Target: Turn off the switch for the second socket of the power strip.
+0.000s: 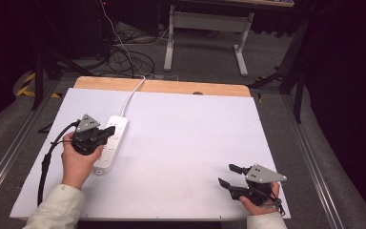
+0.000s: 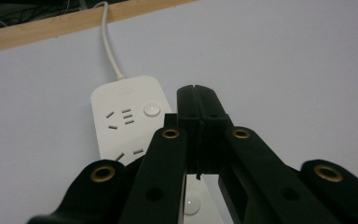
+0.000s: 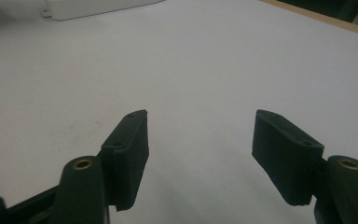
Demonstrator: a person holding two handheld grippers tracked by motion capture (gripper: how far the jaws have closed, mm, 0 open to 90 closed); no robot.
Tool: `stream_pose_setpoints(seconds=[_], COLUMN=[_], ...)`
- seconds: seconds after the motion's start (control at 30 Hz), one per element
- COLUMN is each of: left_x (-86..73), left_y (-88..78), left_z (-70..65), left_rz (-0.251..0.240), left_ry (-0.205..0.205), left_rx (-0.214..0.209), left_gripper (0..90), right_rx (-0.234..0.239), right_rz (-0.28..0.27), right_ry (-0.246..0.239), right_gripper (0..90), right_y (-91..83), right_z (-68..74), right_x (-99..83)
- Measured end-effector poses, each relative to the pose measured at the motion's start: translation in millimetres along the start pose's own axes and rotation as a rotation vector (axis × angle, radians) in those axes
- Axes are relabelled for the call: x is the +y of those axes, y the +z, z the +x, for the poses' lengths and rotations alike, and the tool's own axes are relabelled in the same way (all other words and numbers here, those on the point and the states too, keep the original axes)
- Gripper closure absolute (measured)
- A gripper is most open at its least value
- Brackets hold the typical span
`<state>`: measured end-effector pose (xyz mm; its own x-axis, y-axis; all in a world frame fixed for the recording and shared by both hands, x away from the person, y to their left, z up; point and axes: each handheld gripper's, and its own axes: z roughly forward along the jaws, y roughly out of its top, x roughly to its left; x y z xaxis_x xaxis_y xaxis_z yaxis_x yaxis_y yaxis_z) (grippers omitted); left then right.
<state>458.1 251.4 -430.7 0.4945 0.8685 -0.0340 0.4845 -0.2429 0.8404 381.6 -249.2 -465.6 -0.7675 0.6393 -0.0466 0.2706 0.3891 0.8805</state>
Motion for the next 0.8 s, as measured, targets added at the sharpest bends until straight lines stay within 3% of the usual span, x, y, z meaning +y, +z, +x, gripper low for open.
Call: stream_pose_setpoints(seconds=[0.37, 0.67, 0.8], left_x=[-1.9, -6.9, -7.8], left_y=[9.5, 25.4, 29.0], left_z=[5.6, 12.6, 13.3], left_rz=[0.018, 0.109, 0.123], left_ry=[0.024, 0.006, 0.004], left_rx=[0.005, 0.013, 0.010], left_gripper=[89.8, 89.8, 89.8], right_rx=[0.004, 0.014, 0.017], right_rz=[-0.003, 0.000, 0.003], right_ry=[0.007, 0.006, 0.004], right_gripper=[37.1, 37.1, 37.1], right_y=[-0.1, 0.5, 0.6], right_z=[-0.7, -0.9, -1.2], right_x=[-0.8, -0.9, -1.3])
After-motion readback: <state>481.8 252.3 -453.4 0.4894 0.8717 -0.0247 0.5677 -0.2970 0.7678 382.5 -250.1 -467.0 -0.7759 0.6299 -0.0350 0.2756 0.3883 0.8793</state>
